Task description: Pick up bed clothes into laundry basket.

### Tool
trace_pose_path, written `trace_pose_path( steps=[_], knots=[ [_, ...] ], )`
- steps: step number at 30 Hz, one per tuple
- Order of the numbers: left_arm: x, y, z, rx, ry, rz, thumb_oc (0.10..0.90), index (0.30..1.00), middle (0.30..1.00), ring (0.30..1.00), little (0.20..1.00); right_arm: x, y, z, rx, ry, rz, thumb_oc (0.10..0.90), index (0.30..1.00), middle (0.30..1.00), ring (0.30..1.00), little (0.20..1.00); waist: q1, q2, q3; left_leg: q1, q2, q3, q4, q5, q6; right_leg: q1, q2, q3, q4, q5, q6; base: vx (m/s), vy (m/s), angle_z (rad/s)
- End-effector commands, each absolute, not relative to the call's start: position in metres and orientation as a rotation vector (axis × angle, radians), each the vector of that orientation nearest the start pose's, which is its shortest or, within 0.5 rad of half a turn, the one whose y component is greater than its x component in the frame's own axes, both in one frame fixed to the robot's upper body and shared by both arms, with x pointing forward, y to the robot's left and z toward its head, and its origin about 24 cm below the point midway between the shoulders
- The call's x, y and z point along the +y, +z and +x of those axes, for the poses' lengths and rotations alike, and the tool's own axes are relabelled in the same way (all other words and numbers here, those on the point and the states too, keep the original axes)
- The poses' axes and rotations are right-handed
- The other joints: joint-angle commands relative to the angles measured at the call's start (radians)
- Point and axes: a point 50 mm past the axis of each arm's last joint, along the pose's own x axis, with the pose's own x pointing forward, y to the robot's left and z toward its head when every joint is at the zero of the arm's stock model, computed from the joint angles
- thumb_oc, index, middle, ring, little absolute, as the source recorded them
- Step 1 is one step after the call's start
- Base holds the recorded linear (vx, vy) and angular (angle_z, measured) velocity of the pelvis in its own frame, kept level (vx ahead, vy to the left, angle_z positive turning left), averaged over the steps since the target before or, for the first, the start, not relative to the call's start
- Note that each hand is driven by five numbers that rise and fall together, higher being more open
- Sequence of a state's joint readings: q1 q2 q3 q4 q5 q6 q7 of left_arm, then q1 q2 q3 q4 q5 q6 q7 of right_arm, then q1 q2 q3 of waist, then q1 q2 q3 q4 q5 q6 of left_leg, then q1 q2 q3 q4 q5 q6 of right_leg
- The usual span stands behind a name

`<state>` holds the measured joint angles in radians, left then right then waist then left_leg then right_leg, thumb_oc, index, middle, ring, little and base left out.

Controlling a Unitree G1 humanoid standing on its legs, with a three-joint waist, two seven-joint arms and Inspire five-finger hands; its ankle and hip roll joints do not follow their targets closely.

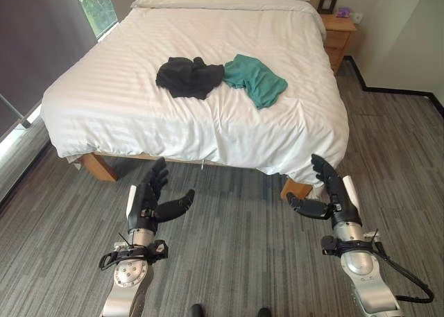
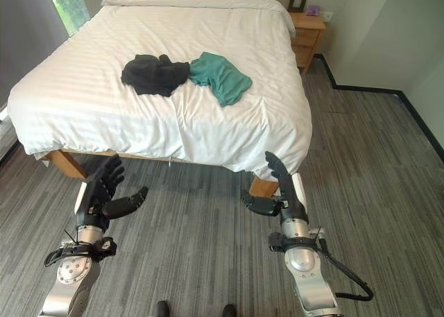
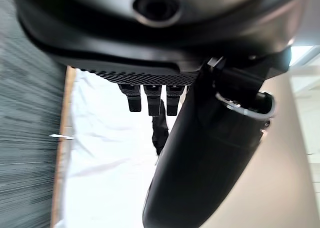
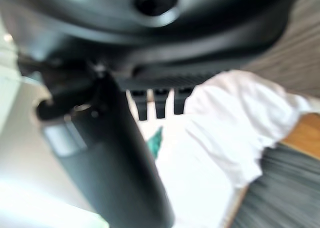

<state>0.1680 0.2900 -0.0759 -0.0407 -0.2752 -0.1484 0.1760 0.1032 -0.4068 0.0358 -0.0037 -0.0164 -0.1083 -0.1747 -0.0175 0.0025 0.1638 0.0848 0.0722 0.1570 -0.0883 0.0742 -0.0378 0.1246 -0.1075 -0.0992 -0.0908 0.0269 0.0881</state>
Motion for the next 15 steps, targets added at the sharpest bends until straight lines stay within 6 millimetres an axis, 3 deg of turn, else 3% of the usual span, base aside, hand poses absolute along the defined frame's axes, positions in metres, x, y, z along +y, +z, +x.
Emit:
trace_pose_path(
  steps=[1,8,12,14,15],
  knots=[
    [0.2119,0.0816,0.2344,-0.267,0.12,0.055,0.8,0.9,0.9,0.9,0.9,-0.2205,0.0912,0.2502,-0.273,-0.118,-0.416,0.8,0.9,0.9,0.9,0.9,0.01,-0.034,-0.039,0.034,0.056,-0.029,0.001,-0.108,-0.073,-0.002,-0.08,-0.003,0.004,-0.016,0.089,0.0,0.0,0.0],
    [0.2138,0.0803,0.2341,-0.263,0.147,0.072,0.8,0.9,0.9,0.9,0.9,-0.2218,0.0884,0.2538,-0.255,-0.118,-0.506,0.8,0.9,0.9,0.9,0.9,0.016,-0.037,-0.034,0.04,0.055,-0.03,0.001,-0.117,-0.069,0.0,-0.08,-0.005,0.004,-0.021,0.09,0.02,0.011,0.0],
    [0.2164,0.0838,0.235,-0.273,0.172,0.07,0.8,0.9,0.9,0.9,0.9,-0.2238,0.0842,0.2588,-0.218,-0.127,-0.605,0.8,0.9,0.9,0.9,0.9,0.031,-0.043,-0.006,0.019,0.026,-0.045,0.002,-0.109,-0.042,-0.02,-0.094,0.007,0.015,-0.009,0.098,-0.02,0.066,-0.06],
    [0.2151,0.0842,0.2353,-0.27,0.149,0.089,0.8,0.9,0.9,0.9,0.9,-0.2268,0.0823,0.2567,-0.21,-0.139,-0.631,0.8,0.9,0.9,0.9,0.9,0.037,-0.047,0.007,0.009,-0.006,-0.065,0.011,-0.124,-0.011,-0.093,-0.132,0.018,0.164,0.019,0.123,-0.01,0.134,-0.1],
    [0.2149,0.0842,0.2353,-0.27,0.148,0.089,0.8,0.9,0.9,0.9,0.9,-0.227,0.0822,0.2565,-0.209,-0.14,-0.631,0.8,0.9,0.9,0.9,0.9,0.039,-0.05,0.003,0.003,-0.01,-0.063,0.012,-0.124,-0.009,-0.106,-0.137,0.023,0.178,0.013,0.126,0.04,0.222,-0.02]
  ],
)
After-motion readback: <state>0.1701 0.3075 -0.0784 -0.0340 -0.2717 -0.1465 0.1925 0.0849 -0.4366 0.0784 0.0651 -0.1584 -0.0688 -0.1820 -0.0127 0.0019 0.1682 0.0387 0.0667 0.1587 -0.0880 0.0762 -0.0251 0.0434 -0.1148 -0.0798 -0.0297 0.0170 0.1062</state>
